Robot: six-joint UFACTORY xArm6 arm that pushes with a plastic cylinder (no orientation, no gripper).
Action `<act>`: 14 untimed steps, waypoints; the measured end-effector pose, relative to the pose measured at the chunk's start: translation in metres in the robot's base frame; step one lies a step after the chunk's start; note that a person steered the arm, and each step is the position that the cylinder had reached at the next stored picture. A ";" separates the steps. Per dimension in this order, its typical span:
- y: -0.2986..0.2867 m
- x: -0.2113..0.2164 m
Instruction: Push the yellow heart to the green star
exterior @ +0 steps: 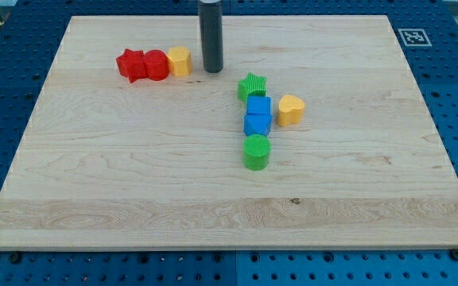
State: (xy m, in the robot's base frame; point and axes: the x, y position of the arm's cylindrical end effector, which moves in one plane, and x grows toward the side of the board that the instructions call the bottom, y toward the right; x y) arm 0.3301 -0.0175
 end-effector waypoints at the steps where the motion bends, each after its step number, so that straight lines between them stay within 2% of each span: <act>1: 0.027 0.000; 5: 0.115 0.005; 7: 0.155 0.038; 11: 0.156 0.142; 14: 0.117 0.156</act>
State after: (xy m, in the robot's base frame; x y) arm 0.4864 0.0999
